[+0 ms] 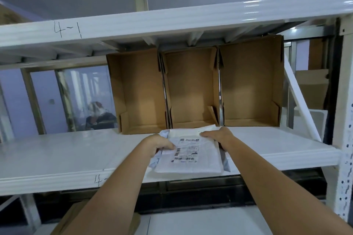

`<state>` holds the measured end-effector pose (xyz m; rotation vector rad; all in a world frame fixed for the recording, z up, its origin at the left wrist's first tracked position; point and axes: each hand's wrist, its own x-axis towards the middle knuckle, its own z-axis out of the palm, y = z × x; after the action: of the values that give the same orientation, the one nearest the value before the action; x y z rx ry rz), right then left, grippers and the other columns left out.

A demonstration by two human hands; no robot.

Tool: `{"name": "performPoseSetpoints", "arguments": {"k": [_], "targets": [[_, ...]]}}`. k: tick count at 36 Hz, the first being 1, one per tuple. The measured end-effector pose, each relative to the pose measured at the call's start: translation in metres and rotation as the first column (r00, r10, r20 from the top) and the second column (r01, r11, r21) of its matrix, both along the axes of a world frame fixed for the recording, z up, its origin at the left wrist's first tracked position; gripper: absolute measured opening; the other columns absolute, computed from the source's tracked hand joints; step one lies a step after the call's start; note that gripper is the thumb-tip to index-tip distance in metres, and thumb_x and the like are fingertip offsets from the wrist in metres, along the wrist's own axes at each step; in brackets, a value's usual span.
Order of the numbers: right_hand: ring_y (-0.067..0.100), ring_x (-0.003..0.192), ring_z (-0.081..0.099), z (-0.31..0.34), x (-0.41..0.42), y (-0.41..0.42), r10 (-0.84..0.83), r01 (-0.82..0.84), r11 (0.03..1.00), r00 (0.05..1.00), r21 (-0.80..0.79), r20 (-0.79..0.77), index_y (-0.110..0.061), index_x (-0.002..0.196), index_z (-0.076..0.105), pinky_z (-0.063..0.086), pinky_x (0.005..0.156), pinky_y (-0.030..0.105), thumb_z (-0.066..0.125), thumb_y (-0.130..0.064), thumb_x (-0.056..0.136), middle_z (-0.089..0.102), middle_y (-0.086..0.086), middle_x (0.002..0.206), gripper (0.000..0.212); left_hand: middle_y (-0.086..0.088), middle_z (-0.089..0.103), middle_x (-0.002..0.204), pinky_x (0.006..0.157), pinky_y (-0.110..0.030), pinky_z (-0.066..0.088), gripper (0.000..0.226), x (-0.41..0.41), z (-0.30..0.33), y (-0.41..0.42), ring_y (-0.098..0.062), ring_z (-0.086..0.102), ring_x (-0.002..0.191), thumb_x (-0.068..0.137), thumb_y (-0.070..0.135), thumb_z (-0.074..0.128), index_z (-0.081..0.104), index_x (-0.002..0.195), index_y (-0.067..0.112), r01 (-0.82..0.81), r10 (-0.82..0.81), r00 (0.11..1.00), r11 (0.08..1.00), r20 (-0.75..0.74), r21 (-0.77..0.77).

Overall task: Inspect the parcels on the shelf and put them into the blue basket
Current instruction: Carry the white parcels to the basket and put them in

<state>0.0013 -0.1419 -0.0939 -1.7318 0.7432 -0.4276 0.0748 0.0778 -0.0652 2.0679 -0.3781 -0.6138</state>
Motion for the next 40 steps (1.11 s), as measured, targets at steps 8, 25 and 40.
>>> {"name": "performPoseSetpoints", "arguments": {"k": [8, 25, 40], "targets": [[0.021, 0.071, 0.066, 0.003, -0.007, 0.007, 0.074, -0.080, 0.992, 0.995, 0.101, 0.062, 0.001, 0.103, 0.055, 0.054, 0.063, 0.032, 0.094, -0.027, 0.058, 0.067, 0.011, 0.087, 0.065, -0.015, 0.073, 0.097, 0.083, -0.046, 0.056, 0.051, 0.022, -0.021, -0.003, -0.030, 0.071, 0.089, 0.074, 0.026, 0.082, 0.059, 0.118, 0.013, -0.094, 0.062, 0.991, 0.949, -0.115, -0.300], [0.027, 0.089, 0.072, -0.005, -0.034, 0.034, 0.164, -0.312, 0.905, 0.883, 0.290, 0.440, -0.010, 0.125, 0.053, 0.059, 0.062, 0.033, 0.077, -0.009, 0.081, 0.072, 0.015, 0.107, 0.051, -0.019, 0.070, 0.106, 0.081, -0.044, 0.056, 0.040, 0.001, -0.034, 0.015, -0.029, 0.069, 0.090, 0.078, 0.004, 0.075, 0.063, 0.116, 0.002, -0.083, 0.014, 0.993, 0.775, -0.115, -0.626], [0.030, 0.093, 0.071, -0.018, -0.107, 0.082, 0.348, -0.464, 0.834, 0.862, 0.298, 0.368, -0.003, 0.131, 0.056, 0.059, 0.068, 0.039, 0.071, -0.005, 0.085, 0.069, 0.018, 0.115, 0.049, -0.019, 0.067, 0.117, 0.082, -0.055, 0.055, 0.106, -0.053, -0.042, 0.078, -0.034, 0.067, 0.104, 0.041, 0.013, 0.096, 0.048, 0.136, 0.008, -0.158, -0.019, 0.970, 0.703, -0.241, -0.694]]}}
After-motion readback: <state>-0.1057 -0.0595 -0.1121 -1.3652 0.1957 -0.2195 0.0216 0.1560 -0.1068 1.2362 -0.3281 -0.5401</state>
